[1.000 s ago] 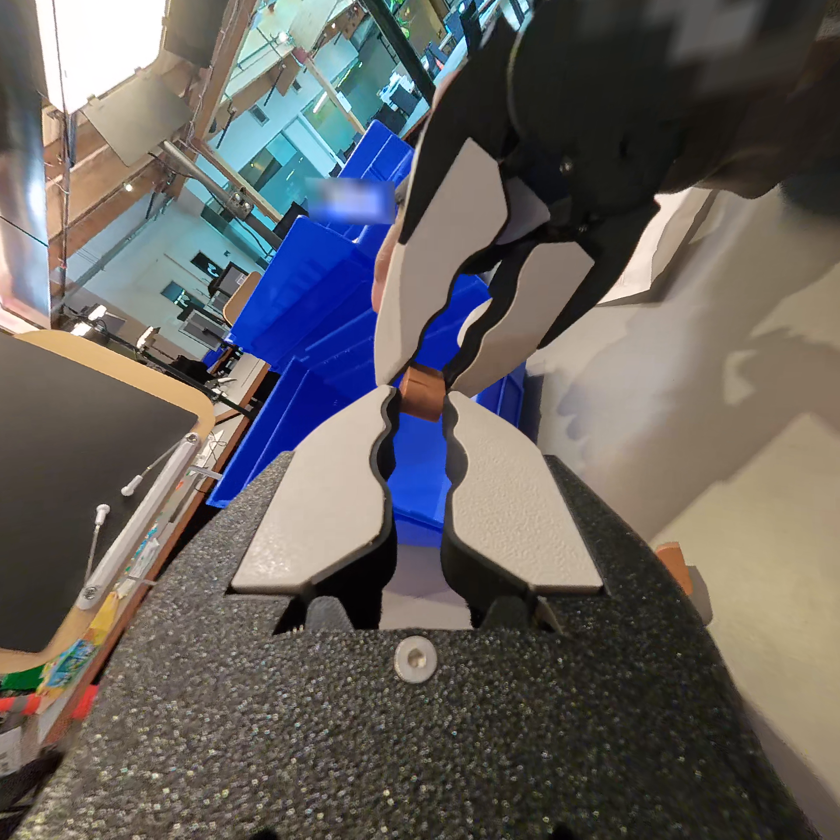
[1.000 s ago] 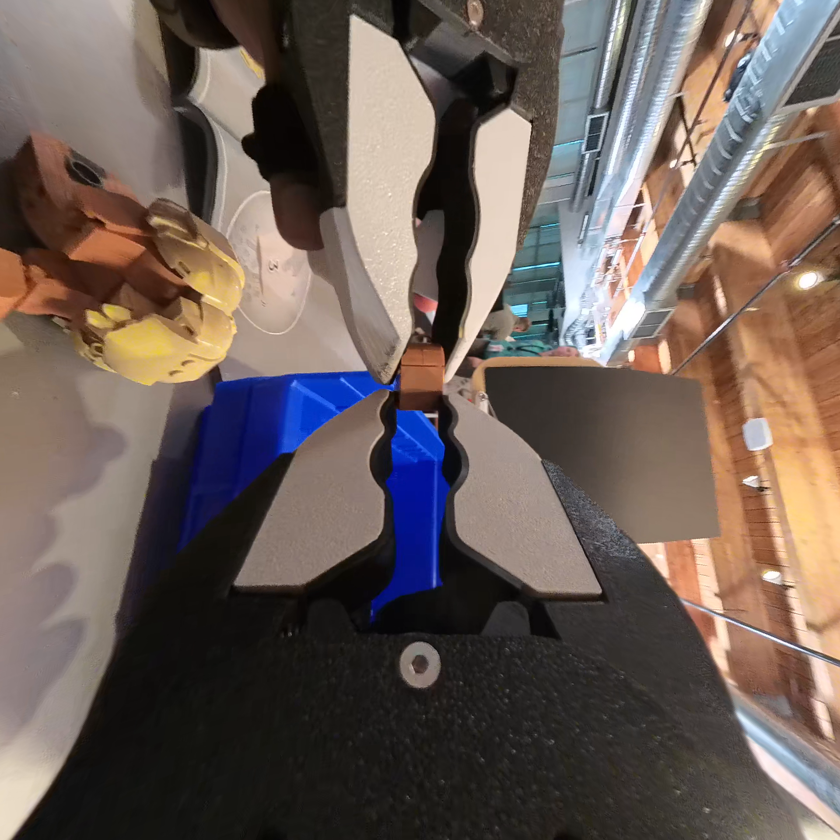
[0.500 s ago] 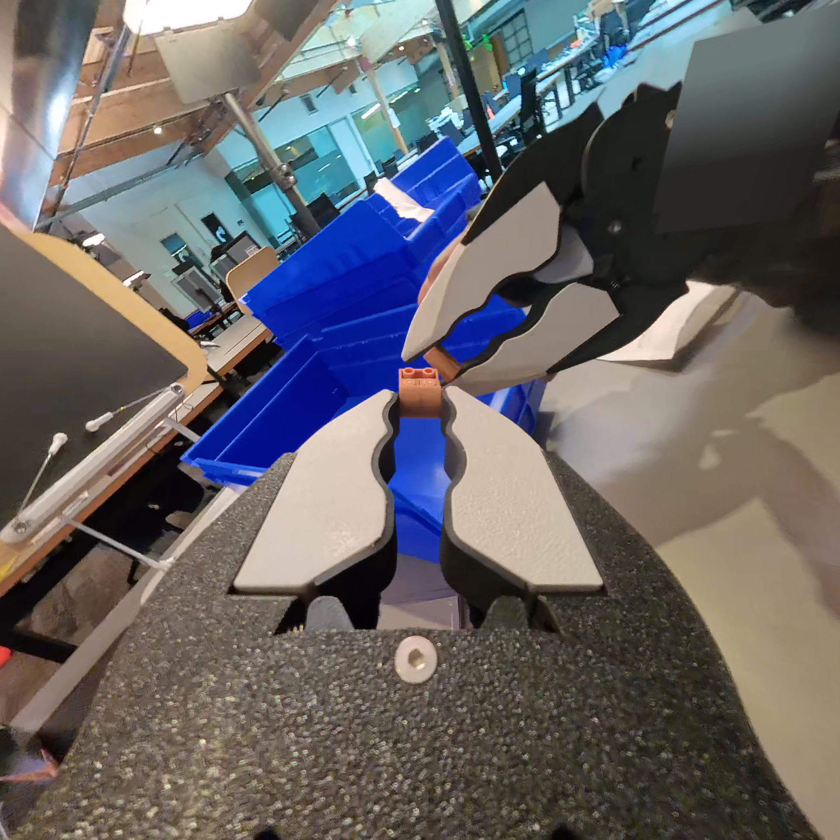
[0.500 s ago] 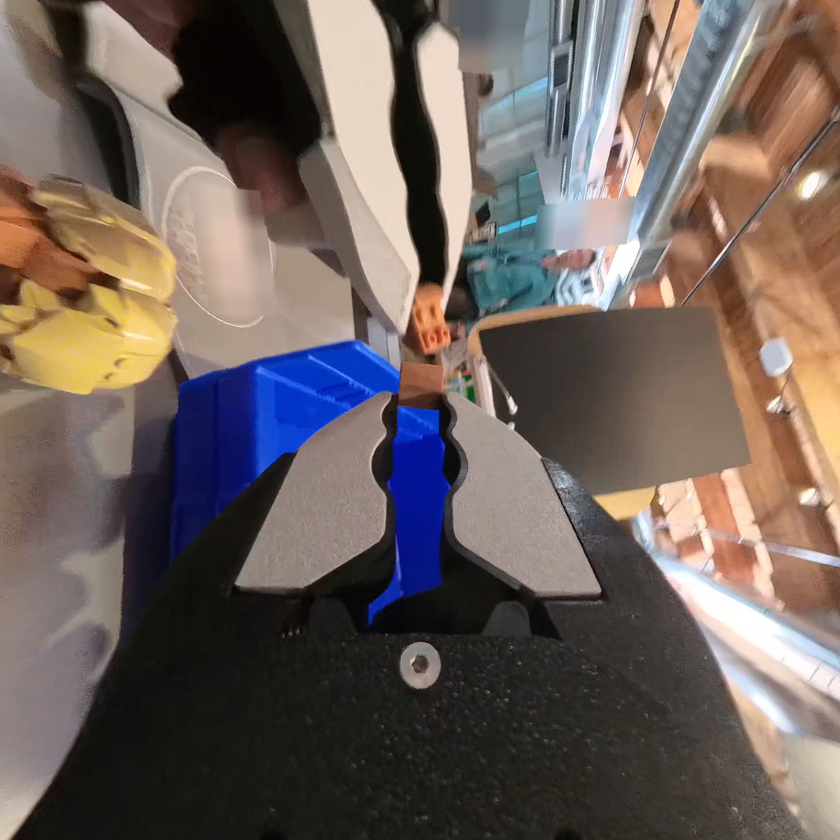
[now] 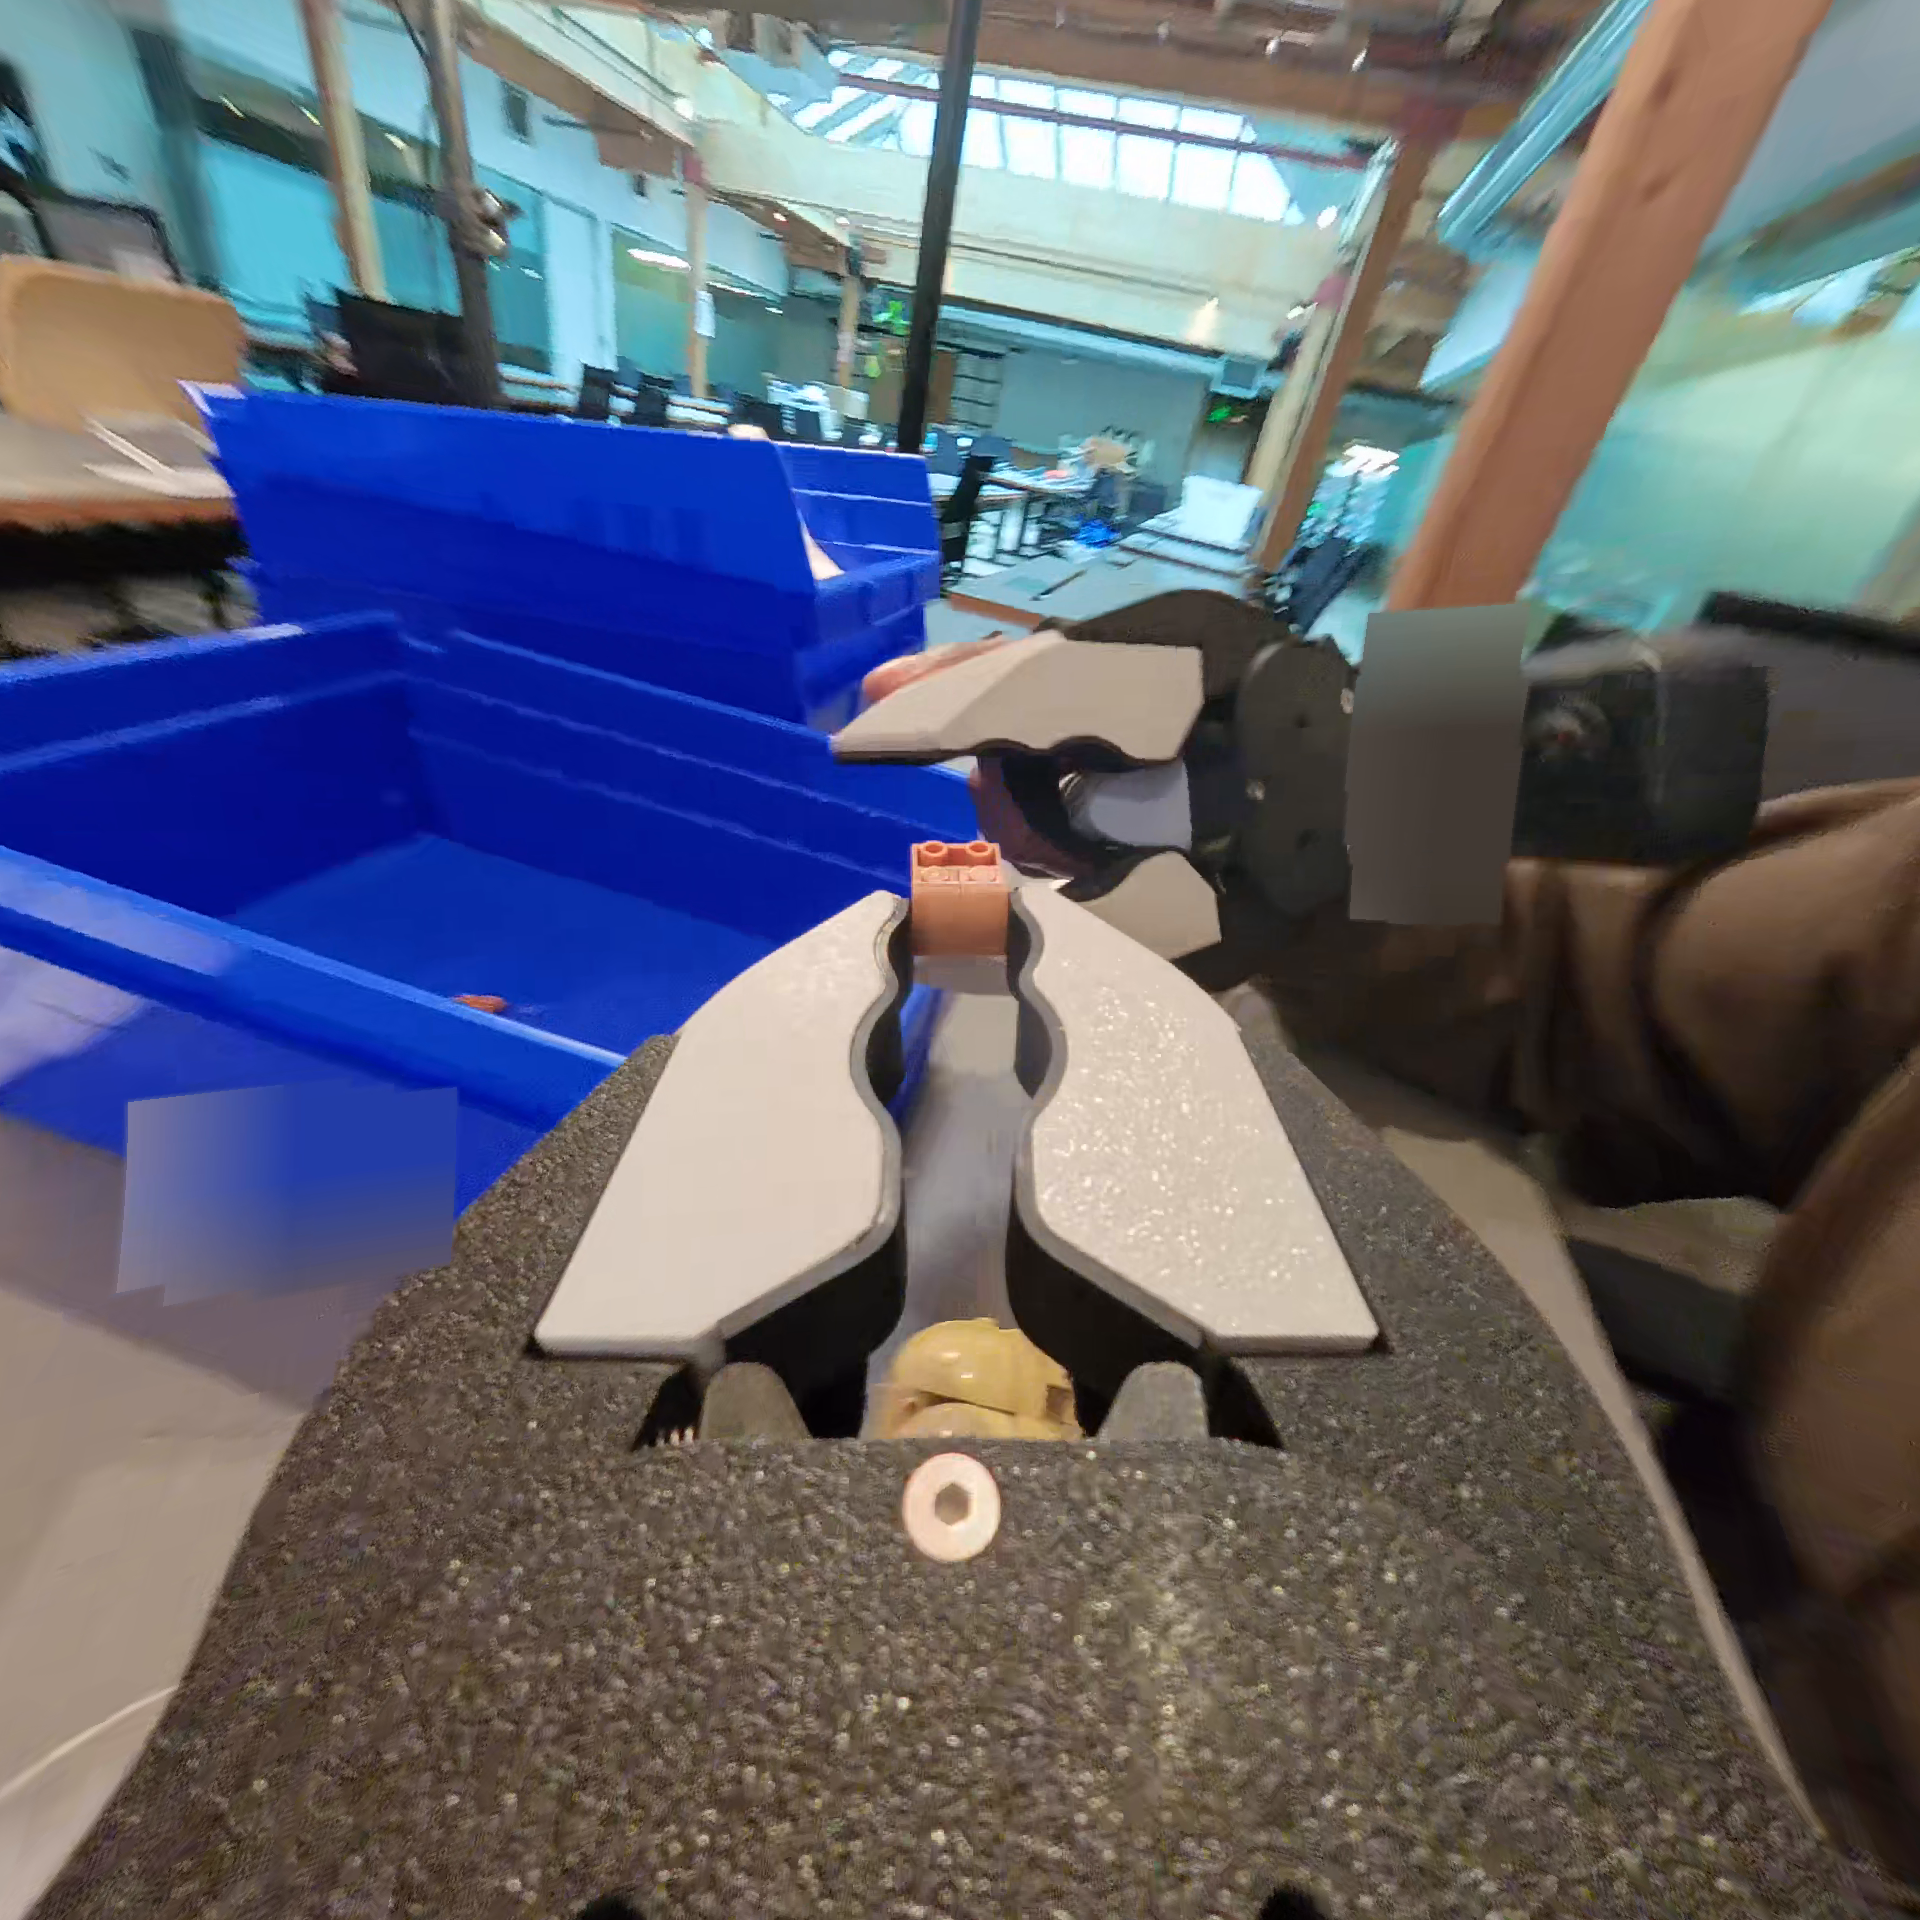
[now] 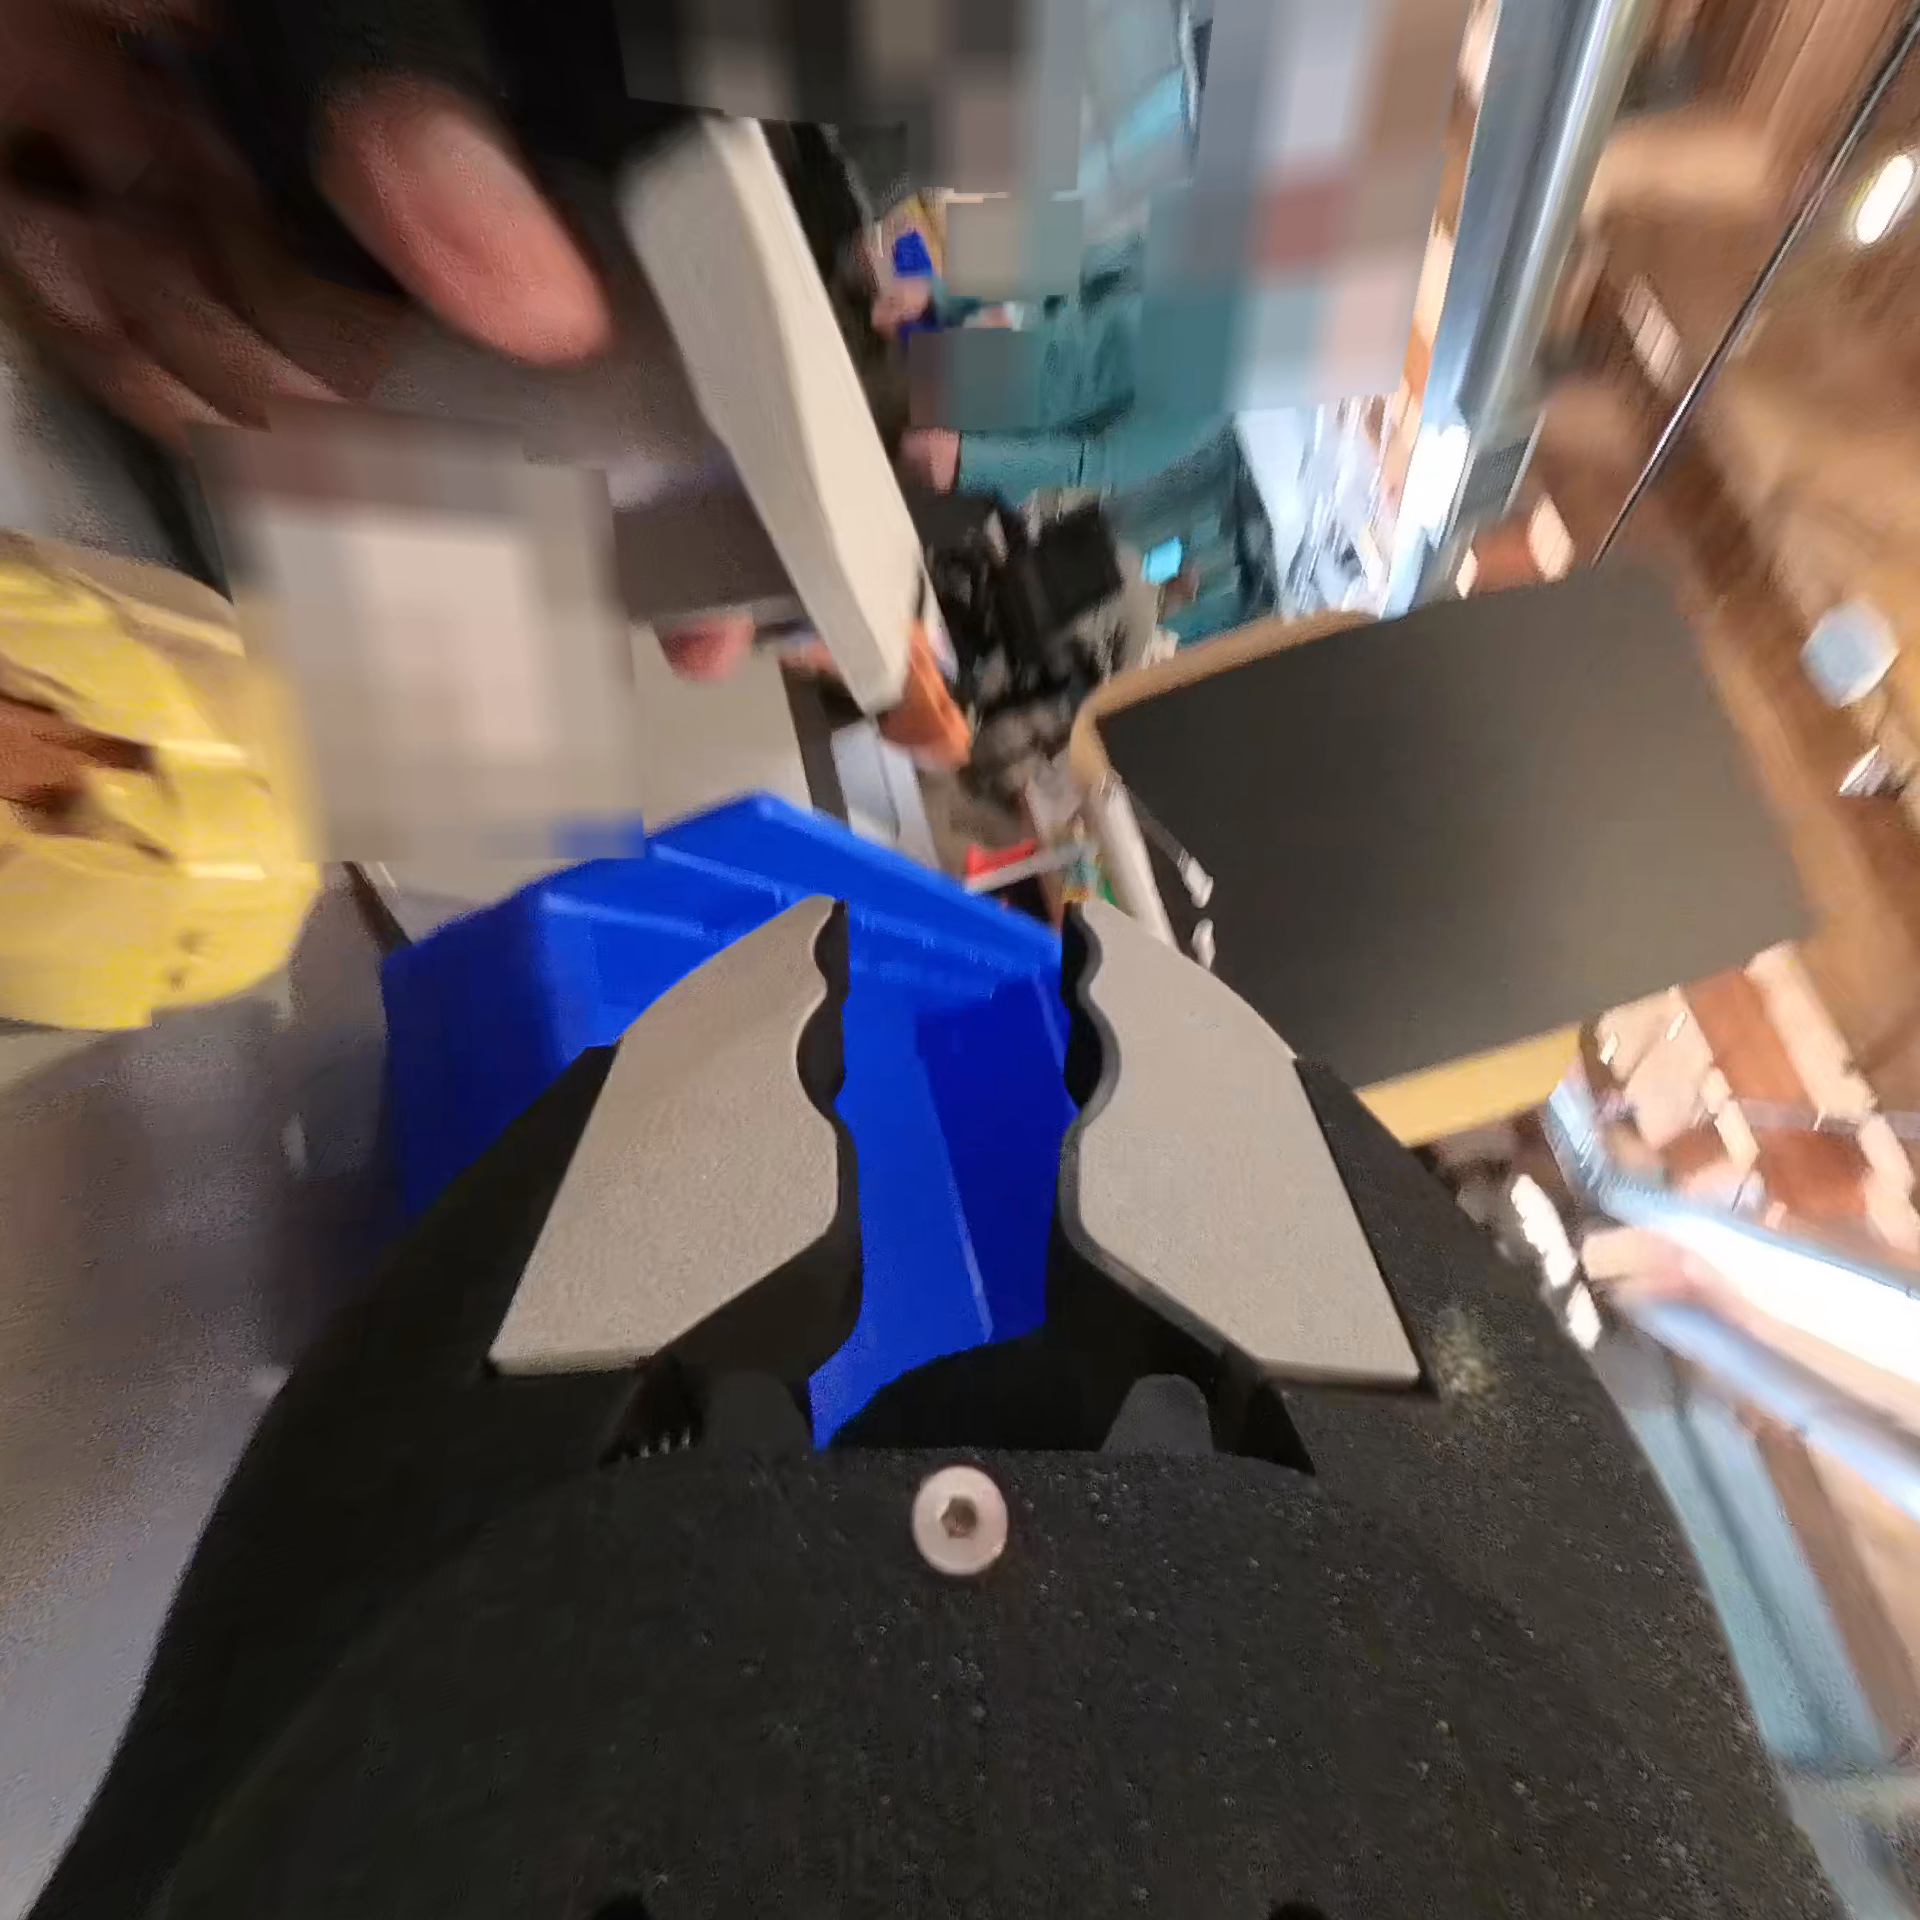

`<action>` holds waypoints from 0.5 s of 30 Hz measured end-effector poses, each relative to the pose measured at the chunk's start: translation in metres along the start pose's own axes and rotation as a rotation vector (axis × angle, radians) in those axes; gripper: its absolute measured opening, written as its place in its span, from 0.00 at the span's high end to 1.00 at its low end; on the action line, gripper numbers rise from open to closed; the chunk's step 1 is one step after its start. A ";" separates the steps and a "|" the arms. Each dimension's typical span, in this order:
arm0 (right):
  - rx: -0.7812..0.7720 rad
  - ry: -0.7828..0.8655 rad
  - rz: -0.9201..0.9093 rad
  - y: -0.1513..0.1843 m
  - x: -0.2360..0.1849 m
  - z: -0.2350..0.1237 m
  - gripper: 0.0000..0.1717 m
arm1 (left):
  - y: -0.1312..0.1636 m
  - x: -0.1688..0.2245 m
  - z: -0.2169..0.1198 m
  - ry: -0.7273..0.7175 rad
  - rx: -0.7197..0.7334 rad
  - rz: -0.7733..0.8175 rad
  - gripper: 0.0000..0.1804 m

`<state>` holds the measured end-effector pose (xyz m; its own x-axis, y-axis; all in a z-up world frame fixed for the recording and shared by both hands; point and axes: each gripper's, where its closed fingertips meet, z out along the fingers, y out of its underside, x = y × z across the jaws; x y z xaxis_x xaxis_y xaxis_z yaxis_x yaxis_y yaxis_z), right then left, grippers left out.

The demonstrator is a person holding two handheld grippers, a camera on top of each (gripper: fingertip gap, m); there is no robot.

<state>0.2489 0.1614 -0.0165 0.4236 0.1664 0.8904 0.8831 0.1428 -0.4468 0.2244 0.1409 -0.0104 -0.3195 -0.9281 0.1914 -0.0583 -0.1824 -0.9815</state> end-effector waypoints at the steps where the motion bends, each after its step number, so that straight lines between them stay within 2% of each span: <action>1: 0.052 0.013 -0.039 -0.011 -0.001 -0.003 0.79 | 0.000 0.001 0.000 0.024 0.002 -0.039 0.91; 5: 0.086 0.054 -0.099 -0.025 -0.003 -0.006 0.81 | 0.003 0.007 0.001 0.085 -0.016 -0.088 0.91; 10: 0.147 0.037 -0.088 -0.035 -0.007 -0.011 0.93 | 0.002 0.013 0.002 0.130 -0.015 -0.113 0.91; 15: 0.140 -0.043 0.011 -0.035 -0.009 -0.012 0.93 | 0.002 0.015 0.000 0.151 -0.008 -0.053 0.90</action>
<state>0.2165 0.1434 -0.0082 0.4218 0.2103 0.8820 0.8403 0.2748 -0.4673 0.2198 0.1261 -0.0093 -0.4545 -0.8576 0.2406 -0.0861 -0.2265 -0.9702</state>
